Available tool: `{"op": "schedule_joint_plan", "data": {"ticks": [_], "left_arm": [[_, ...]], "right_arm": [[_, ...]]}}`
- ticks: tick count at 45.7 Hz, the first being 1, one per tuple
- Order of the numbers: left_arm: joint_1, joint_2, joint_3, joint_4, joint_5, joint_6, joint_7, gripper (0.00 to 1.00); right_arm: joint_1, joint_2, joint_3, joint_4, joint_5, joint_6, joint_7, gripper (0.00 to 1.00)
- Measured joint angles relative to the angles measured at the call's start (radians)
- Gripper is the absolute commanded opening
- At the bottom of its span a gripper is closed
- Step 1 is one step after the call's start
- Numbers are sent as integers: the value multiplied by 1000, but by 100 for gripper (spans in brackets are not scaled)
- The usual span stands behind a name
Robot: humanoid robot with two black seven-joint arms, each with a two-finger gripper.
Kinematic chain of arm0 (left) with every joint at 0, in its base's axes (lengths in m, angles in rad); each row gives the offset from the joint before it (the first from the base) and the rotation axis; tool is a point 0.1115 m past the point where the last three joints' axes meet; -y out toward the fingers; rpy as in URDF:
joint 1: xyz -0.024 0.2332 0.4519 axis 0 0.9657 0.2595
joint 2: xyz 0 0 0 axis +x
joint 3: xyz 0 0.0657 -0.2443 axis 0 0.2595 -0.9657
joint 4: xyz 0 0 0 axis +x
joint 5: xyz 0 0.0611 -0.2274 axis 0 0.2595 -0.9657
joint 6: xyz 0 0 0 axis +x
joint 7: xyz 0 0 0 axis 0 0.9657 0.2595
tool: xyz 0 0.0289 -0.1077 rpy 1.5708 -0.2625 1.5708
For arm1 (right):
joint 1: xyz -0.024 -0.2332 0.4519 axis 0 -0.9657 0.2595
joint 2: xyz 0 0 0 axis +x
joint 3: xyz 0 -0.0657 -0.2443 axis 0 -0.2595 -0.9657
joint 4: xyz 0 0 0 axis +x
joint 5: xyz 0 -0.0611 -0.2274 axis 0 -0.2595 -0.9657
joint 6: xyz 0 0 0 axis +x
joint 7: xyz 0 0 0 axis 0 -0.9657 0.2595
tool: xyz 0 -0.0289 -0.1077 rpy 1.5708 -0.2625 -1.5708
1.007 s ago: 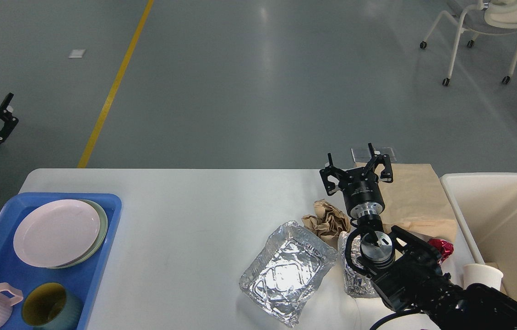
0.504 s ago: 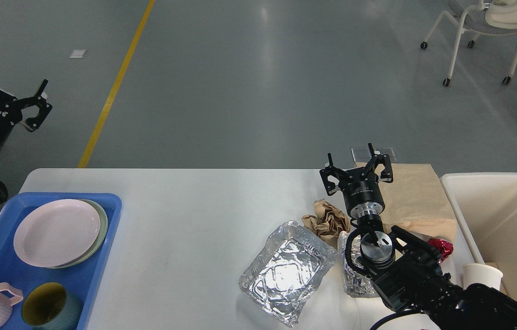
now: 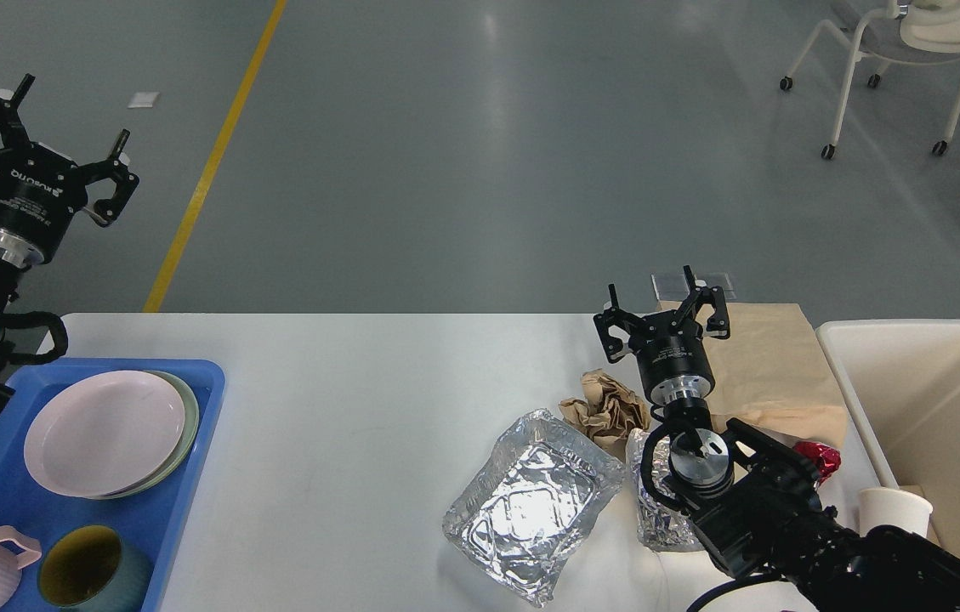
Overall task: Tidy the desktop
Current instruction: 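Release the pink plate and raise the left gripper above the tray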
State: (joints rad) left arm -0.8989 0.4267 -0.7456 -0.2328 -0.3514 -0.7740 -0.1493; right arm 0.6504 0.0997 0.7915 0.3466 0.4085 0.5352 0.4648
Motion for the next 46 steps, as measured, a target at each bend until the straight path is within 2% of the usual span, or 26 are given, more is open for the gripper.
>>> {"op": "schedule_joint_plan", "data": {"ticks": [3,10,14,20,30,46], "left_arm": [[44,-21,0,1,-1,0,-28,97],[137,-61,-1,1,-1,0,-152,98],[183,-79,-1,2,-1,0,-184,99],[222,-113,2,7,-2,14,-195,100],[220,-134,14,9,6,125,-173,100],[227,-133,13,7,11,111,-173,100]], "right_arm": [[0,0,0,0,0,0,0,100],[0,0,0,0,0,0,0,100],[0,0,0,0,1,0,0,100],[0,0,0,0,1,0,0,100],[0,0,0,0,-1,0,0,100],[0,0,0,0,-1,0,0,100]]}}
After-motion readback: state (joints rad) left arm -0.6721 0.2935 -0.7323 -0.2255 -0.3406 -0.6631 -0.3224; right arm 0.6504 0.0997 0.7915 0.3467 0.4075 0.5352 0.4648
